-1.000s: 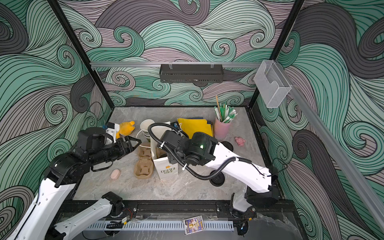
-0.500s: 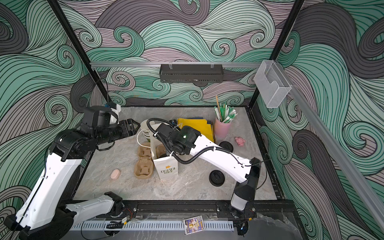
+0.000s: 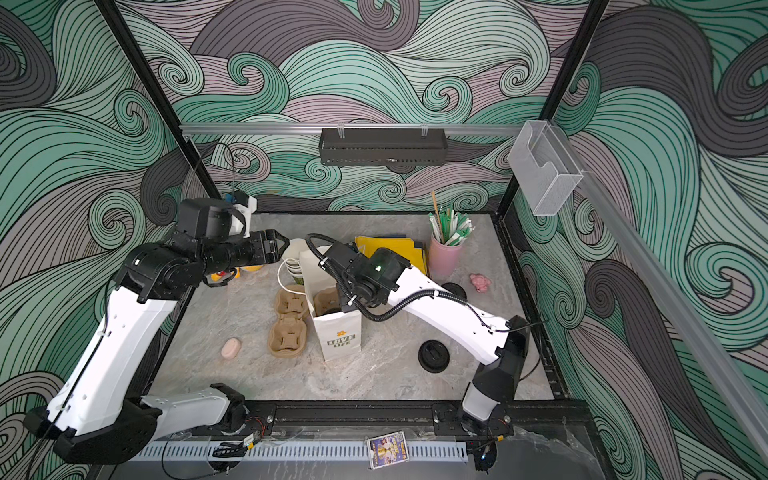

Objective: Pack the takeout coffee

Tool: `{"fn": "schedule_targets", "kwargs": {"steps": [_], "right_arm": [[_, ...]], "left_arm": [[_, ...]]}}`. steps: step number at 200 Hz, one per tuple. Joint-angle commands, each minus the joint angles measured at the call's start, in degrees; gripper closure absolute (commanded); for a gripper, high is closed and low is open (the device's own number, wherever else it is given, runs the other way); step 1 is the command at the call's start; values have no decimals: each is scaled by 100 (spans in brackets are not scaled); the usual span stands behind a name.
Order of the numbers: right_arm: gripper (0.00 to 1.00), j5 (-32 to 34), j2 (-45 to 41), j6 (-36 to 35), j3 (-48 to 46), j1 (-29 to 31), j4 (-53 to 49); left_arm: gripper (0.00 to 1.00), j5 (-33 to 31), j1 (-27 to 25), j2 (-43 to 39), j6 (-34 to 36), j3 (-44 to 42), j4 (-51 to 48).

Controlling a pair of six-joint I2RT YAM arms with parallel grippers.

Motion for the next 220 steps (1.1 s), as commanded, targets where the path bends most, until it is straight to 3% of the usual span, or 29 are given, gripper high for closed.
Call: {"fn": "schedule_targets", "kwargs": {"steps": [1, 22, 50, 72, 103, 131, 160, 180, 199, 220], "right_arm": [[100, -380, -181, -583, 61, -208, -126], [97, -445, -49, -890, 275, -323, -301], [65, -284, -20, -896, 540, -411, -640], [45, -516, -283, -604, 722, -406, -840], [27, -885, -1220, 241, 184, -333, -919], [26, -1115, -2203, 1401, -875, -255, -335], [29, -1015, -2794, 2268, -1578, -156, 299], [30, -644, -2719, 2729, -1450, 8, 189], [44, 198, -2428, 3528, -1090, 394, -141], [39, 618, -1989, 4365, -663, 627, -445]], "left_arm": [[26, 331, 78, 313, 876, 213, 54], [26, 673, 133, 690, 1287, 440, 22], [26, 1414, 149, 1406, 1927, 808, -355], [26, 1936, 156, 1856, 2529, 1014, -809], [26, 1696, 150, 2244, 2853, 1068, -813], [30, 1640, 151, 2617, 3247, 1320, -924], [43, 1638, 155, 2834, 3600, 1461, -1261], [54, 1723, 148, 2837, 3616, 1350, -1277], [66, 1754, 148, 2870, 3594, 1345, -1316], [76, 1794, 149, 2851, 3523, 1340, -1354]]}}
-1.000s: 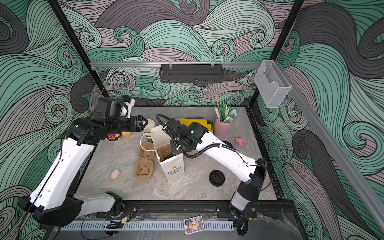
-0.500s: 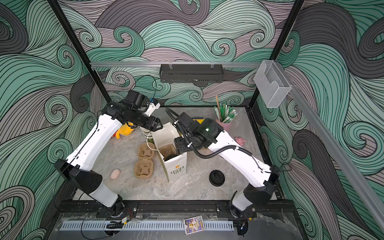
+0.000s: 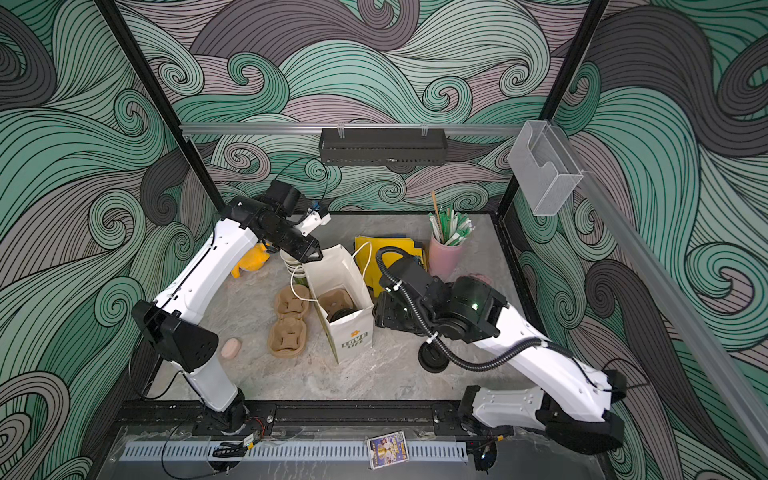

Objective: Pack the takeout coffee

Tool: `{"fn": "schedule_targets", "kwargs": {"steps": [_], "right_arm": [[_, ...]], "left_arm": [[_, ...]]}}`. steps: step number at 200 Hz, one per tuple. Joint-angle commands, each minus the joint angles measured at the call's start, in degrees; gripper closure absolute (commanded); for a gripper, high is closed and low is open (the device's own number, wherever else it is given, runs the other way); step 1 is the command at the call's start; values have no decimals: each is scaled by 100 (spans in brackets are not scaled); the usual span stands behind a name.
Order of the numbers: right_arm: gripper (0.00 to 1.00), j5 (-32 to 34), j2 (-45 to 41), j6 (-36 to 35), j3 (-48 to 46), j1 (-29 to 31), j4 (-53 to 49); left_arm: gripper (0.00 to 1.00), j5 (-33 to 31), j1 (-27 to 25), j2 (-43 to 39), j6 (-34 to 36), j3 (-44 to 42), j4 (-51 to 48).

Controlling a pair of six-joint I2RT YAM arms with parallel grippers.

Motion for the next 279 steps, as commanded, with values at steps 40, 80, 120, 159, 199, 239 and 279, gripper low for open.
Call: {"fn": "schedule_targets", "kwargs": {"steps": [40, 80, 120, 159, 199, 239, 279], "right_arm": [[34, 911, 1101, 2814, 819, 449, -942], [30, 716, 1720, 2876, 1212, 473, -1124], [30, 800, 1989, 2743, 1408, 475, -1132], [40, 709, 2115, 2902, 1261, 479, -1287], [55, 699, 2081, 2782, 1204, 482, -1397], [70, 652, 1860, 2572, 964, 411, -1441], [88, 555, 1650, 2171, 760, 235, -1445]], "left_arm": [[88, 321, 24, -158, -71, -171, -209], [94, 394, 23, -366, -306, -443, -28], [99, 438, 20, -630, -621, -706, 327], [100, 466, 24, -920, -1153, -1042, 712], [100, 477, 24, -1400, -1956, -1698, 1316], [97, 478, -43, -2007, -2737, -2329, 1835], [82, 271, -382, -2407, -3226, -2682, 1946]]}}
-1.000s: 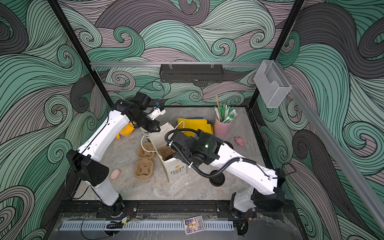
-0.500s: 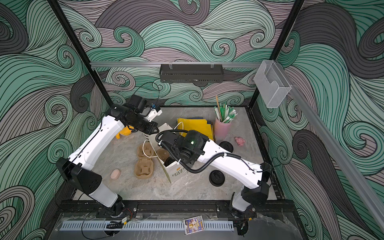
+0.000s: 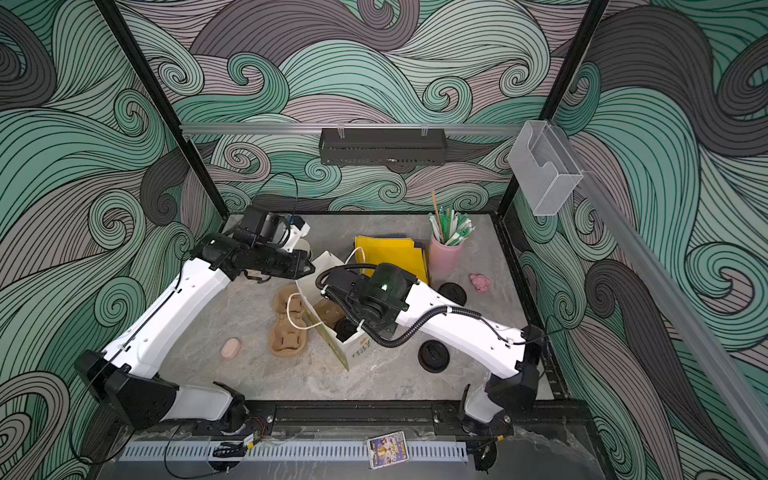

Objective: Pack the takeout coffee

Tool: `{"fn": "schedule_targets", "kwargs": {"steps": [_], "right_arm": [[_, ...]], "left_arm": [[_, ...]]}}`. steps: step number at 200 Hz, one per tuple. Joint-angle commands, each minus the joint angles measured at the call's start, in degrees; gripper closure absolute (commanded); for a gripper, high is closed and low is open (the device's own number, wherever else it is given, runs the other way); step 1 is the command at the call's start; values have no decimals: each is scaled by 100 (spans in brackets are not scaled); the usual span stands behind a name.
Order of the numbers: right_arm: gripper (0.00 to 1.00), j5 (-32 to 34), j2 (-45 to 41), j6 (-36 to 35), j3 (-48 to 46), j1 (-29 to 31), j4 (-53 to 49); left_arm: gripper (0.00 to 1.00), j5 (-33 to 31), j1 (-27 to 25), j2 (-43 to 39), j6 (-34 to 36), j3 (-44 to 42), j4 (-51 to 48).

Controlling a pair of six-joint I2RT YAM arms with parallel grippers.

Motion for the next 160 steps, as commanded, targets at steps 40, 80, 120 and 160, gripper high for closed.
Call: {"fn": "schedule_targets", "kwargs": {"steps": [40, 80, 120, 160], "right_arm": [[100, -298, -342, -1008, -110, -276, -217], [100, -1013, -566, -2779, -180, -780, -142], [100, -1855, -865, -4273, -432, -1630, 275], [92, -2066, -651, -4855, -250, -2008, 217]], "left_arm": [[54, -521, -265, -693, -652, -115, 5], [34, -904, -247, -982, -241, 150, -650], [32, -525, -212, -795, 759, 513, -736], [31, 118, -186, 29, 2009, 1172, -623]]}}
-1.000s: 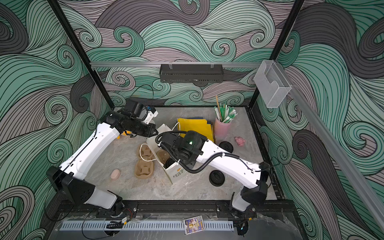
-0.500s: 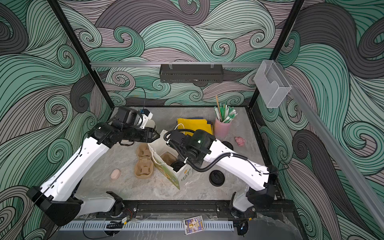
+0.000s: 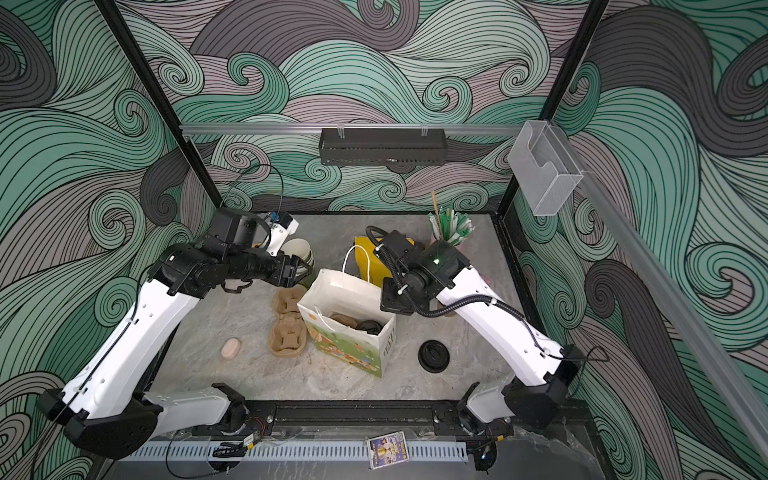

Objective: Pack the takeout coffee

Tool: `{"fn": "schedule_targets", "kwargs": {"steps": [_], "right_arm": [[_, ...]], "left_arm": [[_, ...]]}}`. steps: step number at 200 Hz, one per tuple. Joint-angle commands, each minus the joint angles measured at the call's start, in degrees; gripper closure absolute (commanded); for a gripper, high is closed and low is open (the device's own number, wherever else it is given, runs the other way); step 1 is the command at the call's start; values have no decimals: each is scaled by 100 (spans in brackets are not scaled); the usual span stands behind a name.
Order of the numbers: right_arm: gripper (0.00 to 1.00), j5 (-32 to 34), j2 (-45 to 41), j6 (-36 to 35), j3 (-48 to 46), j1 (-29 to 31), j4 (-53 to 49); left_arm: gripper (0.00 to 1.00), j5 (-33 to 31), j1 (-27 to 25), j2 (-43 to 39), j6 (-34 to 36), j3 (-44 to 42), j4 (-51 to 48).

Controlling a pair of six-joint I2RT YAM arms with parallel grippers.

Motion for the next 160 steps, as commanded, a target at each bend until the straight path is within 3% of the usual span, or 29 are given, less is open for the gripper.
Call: {"fn": "schedule_targets", "kwargs": {"steps": [1, 31, 67, 112, 160], "right_arm": [[91, -334, 111, -659, 153, -57, -27], [67, -311, 38, -650, 334, -49, -125], [41, -137, -749, -55, 6, 5, -155], [34, -19, -1435, 1072, -810, 465, 350], [34, 210, -1006, 1261, -701, 706, 481]], "left_arm": [[31, 586, 50, 504, 1060, 442, -52], [31, 1846, 40, 1177, 1767, 799, -135], [31, 2499, -40, 1615, 2243, 978, -178], [33, 2377, -305, 2298, 3009, 1408, -583], [50, 2309, -455, 2485, 3433, 1422, -948]]}}
